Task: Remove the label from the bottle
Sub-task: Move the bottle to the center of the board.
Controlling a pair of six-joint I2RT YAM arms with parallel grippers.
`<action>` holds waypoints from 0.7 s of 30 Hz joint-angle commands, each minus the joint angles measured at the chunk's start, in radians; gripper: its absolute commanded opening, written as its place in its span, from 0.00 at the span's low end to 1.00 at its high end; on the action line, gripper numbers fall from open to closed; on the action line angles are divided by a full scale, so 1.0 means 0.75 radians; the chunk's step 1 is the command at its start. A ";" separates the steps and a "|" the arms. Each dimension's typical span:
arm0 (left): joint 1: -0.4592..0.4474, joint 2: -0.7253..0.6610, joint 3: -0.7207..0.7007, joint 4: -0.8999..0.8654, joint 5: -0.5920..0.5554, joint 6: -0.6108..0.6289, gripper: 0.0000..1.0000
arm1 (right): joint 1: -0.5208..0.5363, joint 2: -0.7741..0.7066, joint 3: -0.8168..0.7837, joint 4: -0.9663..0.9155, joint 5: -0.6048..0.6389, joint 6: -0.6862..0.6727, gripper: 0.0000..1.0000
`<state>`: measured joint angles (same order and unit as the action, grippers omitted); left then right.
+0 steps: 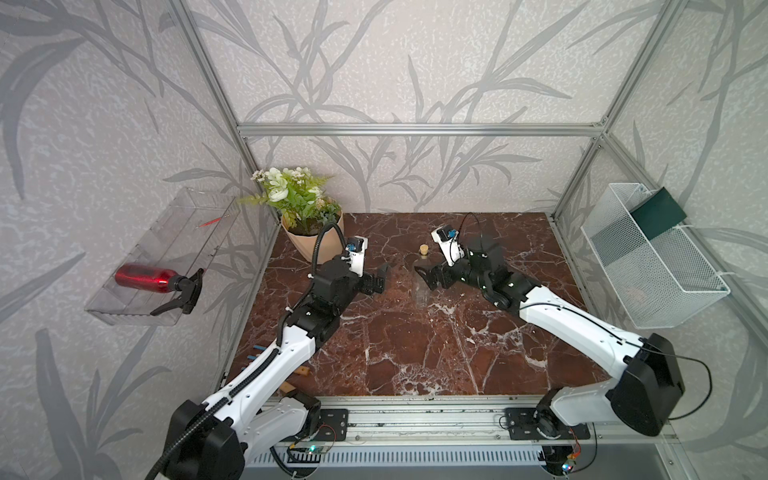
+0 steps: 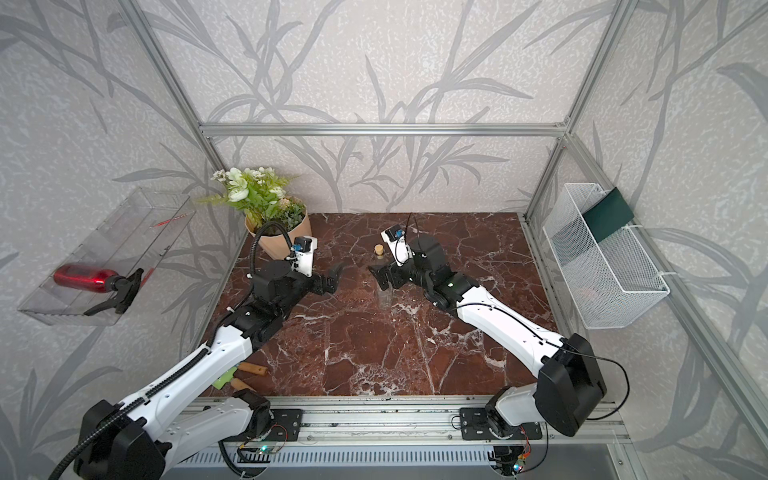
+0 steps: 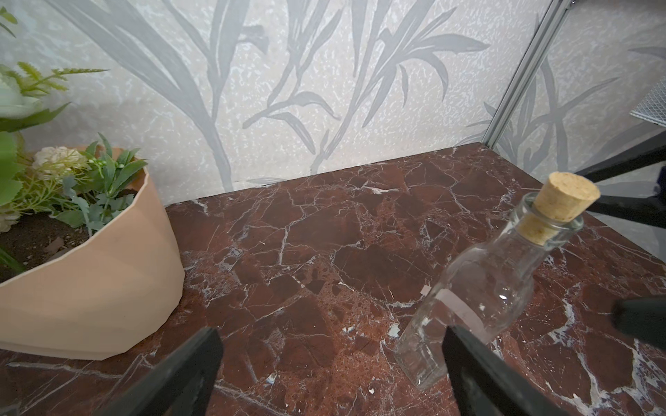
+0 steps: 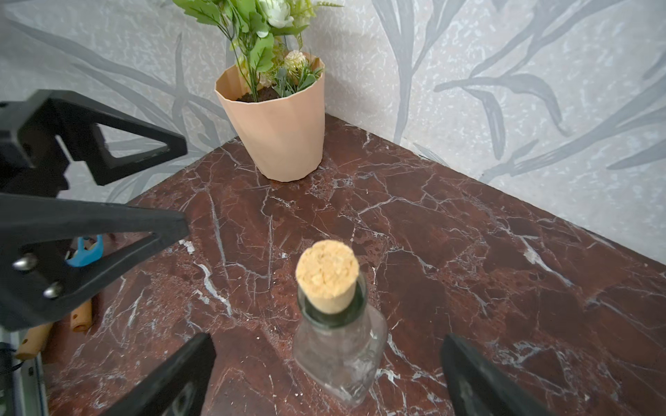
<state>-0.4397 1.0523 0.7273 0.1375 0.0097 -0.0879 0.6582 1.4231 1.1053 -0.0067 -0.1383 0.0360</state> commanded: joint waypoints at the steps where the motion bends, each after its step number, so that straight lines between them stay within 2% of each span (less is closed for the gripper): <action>1: -0.007 -0.027 -0.021 0.041 -0.038 -0.046 0.98 | 0.013 0.055 0.061 0.100 0.079 -0.047 0.99; 7: -0.007 -0.034 -0.035 0.044 -0.047 -0.043 0.98 | 0.013 0.160 0.123 0.149 0.097 -0.071 0.98; 15: -0.006 -0.015 -0.041 0.051 -0.040 -0.036 0.98 | 0.016 0.185 0.139 0.168 0.092 -0.040 0.73; 21: -0.007 0.002 -0.040 0.062 -0.037 -0.019 0.98 | 0.028 0.194 0.130 0.168 0.093 -0.026 0.68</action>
<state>-0.4397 1.0500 0.7105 0.1535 -0.0101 -0.1074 0.6712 1.5631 1.1824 0.0937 -0.0780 0.0071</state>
